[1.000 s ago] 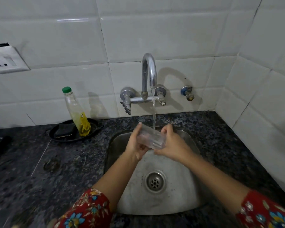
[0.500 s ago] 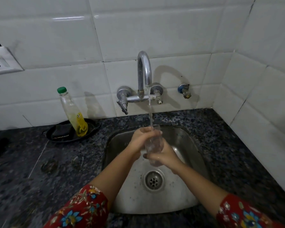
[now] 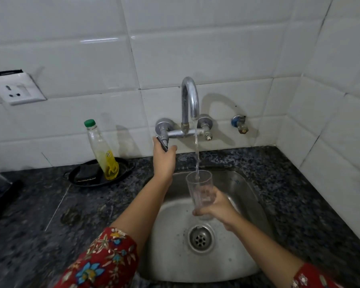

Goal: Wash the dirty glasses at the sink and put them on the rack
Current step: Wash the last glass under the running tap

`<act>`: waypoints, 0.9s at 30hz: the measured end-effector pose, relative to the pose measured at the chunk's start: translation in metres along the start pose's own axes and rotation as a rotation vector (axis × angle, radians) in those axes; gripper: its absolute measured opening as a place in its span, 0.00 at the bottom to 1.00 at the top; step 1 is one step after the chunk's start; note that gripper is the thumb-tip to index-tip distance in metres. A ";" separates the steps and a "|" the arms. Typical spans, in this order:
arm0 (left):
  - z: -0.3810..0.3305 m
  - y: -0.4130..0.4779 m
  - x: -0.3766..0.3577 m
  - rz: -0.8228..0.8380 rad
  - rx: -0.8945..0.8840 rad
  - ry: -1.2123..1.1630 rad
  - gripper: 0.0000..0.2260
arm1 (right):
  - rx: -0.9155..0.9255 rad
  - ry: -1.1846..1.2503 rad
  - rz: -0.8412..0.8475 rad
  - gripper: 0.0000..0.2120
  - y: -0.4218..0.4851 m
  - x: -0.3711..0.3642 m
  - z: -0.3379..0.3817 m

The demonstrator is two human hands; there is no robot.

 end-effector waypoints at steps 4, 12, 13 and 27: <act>-0.006 -0.005 -0.001 -0.002 -0.062 0.098 0.32 | 0.008 0.060 -0.026 0.35 0.005 0.003 0.010; -0.012 -0.016 0.001 0.139 -0.208 0.360 0.28 | -0.026 0.066 0.002 0.33 -0.008 0.002 -0.001; -0.010 -0.021 0.005 0.126 -0.227 0.356 0.27 | -0.015 0.054 -0.005 0.31 -0.010 0.007 0.000; 0.083 -0.119 0.008 0.159 -0.150 0.484 0.18 | 0.270 -0.101 -0.217 0.38 -0.040 0.057 0.062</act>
Point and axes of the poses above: each hand's wrist, its own y-axis towards the middle knuckle, its own x-axis out of the back of the hand, z = x × y, the point moved 10 cm from there along y, towards the middle knuckle, and after that the axes turned 3 degrees about -z, right-handed, at the moved point
